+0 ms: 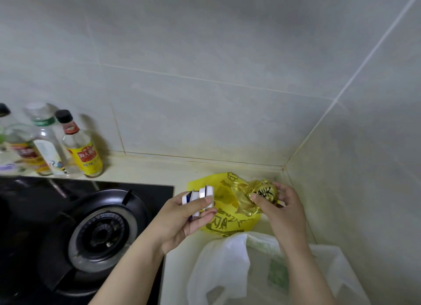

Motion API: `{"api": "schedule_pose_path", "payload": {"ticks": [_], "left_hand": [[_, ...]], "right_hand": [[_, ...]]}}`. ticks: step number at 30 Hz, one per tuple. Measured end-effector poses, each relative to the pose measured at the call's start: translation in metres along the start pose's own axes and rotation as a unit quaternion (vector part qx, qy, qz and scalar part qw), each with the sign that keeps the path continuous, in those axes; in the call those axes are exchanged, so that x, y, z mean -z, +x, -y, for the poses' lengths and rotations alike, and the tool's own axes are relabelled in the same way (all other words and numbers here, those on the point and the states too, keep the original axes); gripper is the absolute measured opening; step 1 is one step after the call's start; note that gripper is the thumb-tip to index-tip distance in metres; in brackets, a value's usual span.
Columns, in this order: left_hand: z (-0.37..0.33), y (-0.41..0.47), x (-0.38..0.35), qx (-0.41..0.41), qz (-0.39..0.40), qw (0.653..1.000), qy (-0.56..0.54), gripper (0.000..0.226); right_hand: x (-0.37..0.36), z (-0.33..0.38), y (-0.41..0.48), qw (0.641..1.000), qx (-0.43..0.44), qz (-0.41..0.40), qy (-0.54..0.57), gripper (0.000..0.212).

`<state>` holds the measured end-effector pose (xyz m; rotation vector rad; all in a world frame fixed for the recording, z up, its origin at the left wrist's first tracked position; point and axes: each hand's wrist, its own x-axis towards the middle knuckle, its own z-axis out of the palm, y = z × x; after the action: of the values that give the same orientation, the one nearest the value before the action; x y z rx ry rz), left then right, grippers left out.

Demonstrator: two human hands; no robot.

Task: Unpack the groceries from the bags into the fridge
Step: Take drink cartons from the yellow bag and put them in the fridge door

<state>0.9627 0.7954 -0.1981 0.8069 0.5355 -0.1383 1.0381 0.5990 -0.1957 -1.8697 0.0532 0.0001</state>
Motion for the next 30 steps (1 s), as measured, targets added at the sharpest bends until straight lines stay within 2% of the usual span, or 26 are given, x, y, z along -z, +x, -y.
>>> {"api": "schedule_pose_path", "payload": {"ticks": [5,9,15,23,30], "left_hand": [[0.002,-0.025,0.002,-0.039,-0.018,0.999,-0.007,0.020],[0.007,-0.048,0.002,-0.087,-0.042,0.995,-0.014,0.043],[0.027,-0.093,0.000,-0.183,-0.108,0.975,-0.063,0.040],[0.049,-0.192,0.020,-0.273,-0.243,0.926,-0.092,0.025],[0.073,-0.290,0.045,-0.333,-0.370,0.858,-0.123,0.016]], "right_hand": [[-0.002,0.012,-0.014,0.999,0.019,0.025,0.012,0.045],[-0.008,0.021,-0.013,0.996,0.048,0.074,0.034,0.045],[-0.016,0.030,-0.019,0.978,0.088,0.178,0.072,0.042],[-0.060,0.059,-0.070,0.927,0.152,0.332,0.086,0.044],[-0.100,0.094,-0.165,0.855,0.214,0.462,0.098,0.045]]}}
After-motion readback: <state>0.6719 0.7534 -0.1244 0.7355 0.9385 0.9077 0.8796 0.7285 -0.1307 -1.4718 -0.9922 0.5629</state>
